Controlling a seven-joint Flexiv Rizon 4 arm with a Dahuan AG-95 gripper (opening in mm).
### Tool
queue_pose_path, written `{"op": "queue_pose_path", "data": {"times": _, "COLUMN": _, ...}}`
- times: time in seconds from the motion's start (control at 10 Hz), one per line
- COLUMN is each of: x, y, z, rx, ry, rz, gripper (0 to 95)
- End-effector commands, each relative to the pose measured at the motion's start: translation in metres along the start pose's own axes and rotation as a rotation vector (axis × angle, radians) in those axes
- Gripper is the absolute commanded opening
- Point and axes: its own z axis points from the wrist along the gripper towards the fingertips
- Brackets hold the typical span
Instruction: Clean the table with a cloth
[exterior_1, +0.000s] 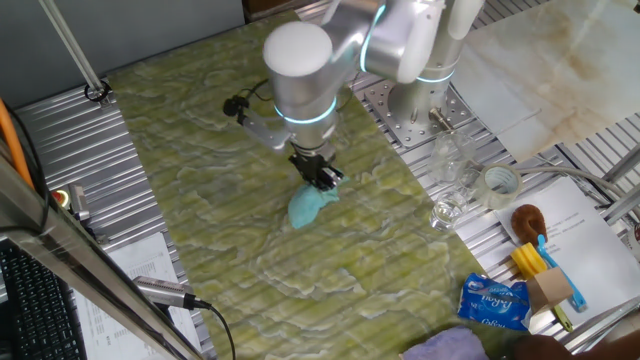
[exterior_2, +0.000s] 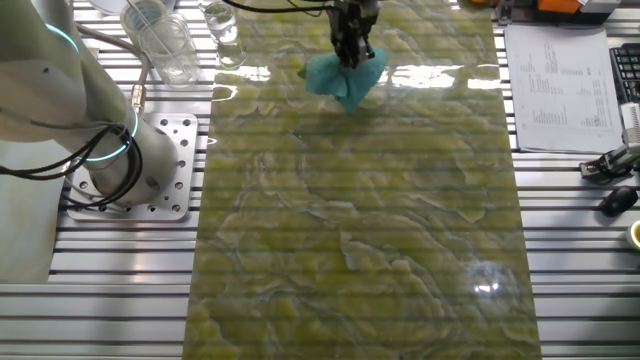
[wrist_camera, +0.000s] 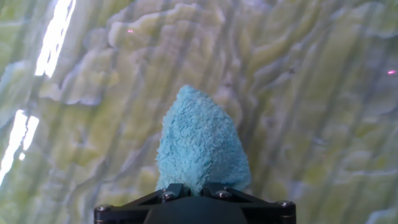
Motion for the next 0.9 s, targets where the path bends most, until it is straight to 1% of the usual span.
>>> {"op": "queue_pose_path", "data": {"times": 0.1, "x": -0.002, "y": -0.022, "z": -0.005, "rx": 0.016, "ry": 0.000, "rz": -0.063, "gripper": 0.0}}
{"op": "queue_pose_path", "data": {"times": 0.2, "x": -0.002, "y": -0.037, "z": -0.005, "rx": 0.017, "ry": -0.002, "rz": -0.088, "gripper": 0.0}}
{"op": "queue_pose_path", "data": {"times": 0.3, "x": -0.003, "y": -0.047, "z": -0.004, "rx": 0.021, "ry": 0.000, "rz": -0.108, "gripper": 0.0}}
{"op": "queue_pose_path", "data": {"times": 0.4, "x": -0.005, "y": -0.059, "z": -0.002, "rx": 0.039, "ry": 0.009, "rz": -0.137, "gripper": 0.0}}
{"op": "queue_pose_path", "data": {"times": 0.5, "x": -0.006, "y": -0.076, "z": 0.003, "rx": 0.082, "ry": 0.029, "rz": -0.191, "gripper": 0.0}}
{"op": "queue_pose_path", "data": {"times": 0.7, "x": -0.004, "y": -0.098, "z": 0.012, "rx": 0.086, "ry": 0.021, "rz": -0.241, "gripper": 0.0}}
{"op": "queue_pose_path", "data": {"times": 0.9, "x": 0.004, "y": -0.117, "z": 0.019, "rx": 0.090, "ry": 0.021, "rz": -0.343, "gripper": 0.0}}
